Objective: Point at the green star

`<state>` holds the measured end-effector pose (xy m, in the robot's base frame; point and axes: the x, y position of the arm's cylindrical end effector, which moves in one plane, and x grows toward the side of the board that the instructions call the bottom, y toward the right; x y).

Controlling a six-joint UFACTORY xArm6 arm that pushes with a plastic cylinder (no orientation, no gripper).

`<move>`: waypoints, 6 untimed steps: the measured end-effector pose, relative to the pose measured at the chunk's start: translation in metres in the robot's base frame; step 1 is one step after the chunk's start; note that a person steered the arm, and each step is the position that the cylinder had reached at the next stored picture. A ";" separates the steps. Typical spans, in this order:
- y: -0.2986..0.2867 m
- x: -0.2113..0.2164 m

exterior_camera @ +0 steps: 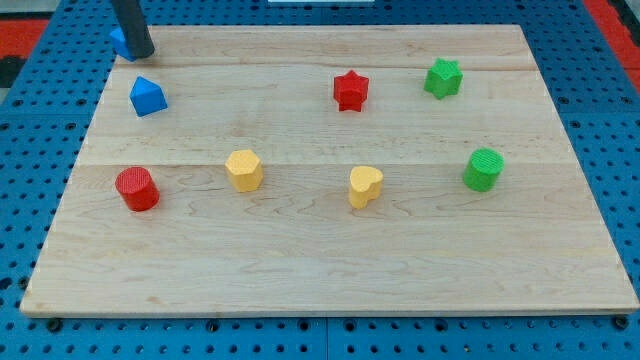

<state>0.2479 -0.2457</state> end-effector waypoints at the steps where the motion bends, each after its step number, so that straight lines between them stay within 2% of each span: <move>1: 0.000 0.000; 2: 0.037 0.008; 4: 0.171 0.022; 6: 0.362 0.004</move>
